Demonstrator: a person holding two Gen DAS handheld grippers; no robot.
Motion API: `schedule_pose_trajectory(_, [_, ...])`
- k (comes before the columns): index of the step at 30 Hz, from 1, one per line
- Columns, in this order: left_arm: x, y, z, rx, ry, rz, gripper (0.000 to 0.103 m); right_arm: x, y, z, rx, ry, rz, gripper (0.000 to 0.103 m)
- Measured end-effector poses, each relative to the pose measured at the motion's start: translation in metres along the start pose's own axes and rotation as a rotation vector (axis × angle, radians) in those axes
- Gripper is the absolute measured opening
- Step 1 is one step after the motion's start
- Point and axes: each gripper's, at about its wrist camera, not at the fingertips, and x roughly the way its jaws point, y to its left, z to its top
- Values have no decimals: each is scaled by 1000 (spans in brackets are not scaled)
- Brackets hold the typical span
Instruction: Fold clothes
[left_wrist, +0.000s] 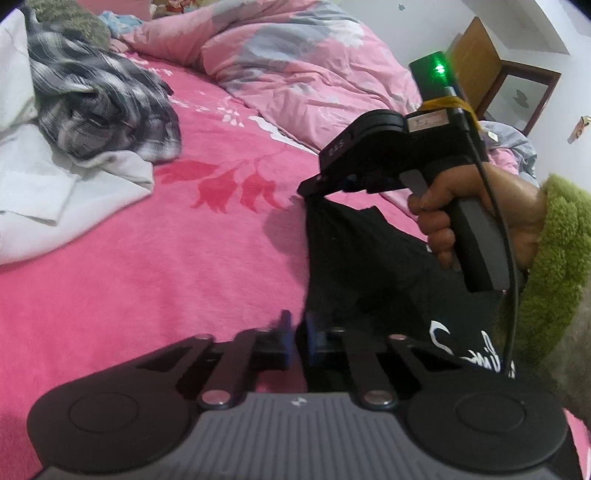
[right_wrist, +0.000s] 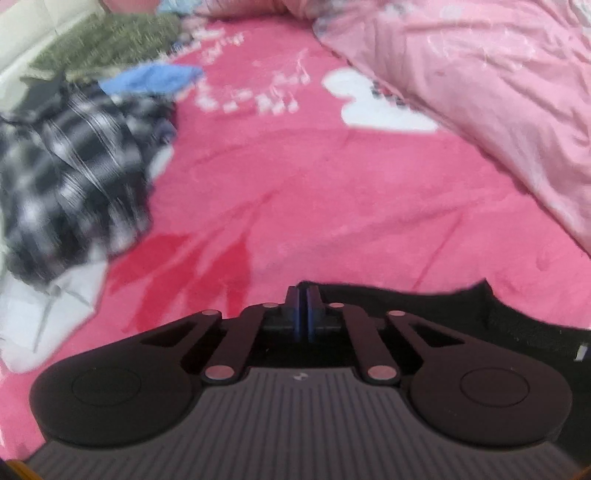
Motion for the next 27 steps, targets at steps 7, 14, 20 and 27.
schedule_pose_trajectory(7, [2,3,1,-14,11,6,6,8,2,-1,-22,-39,23,2])
schedule_pose_trajectory(14, [2,11,4,-47,30,-35,12,1,-31,-12,153,-119,174,6])
schedule_pose_trajectory(20, [-6,18,7,-86,-1,-43,27,-111,-100,-45,373,-279,323,11])
schedule_pose_trajectory(27, [-5,15,7,-68,-7,-28,35,-149,-106,-120,298,-93,356,12])
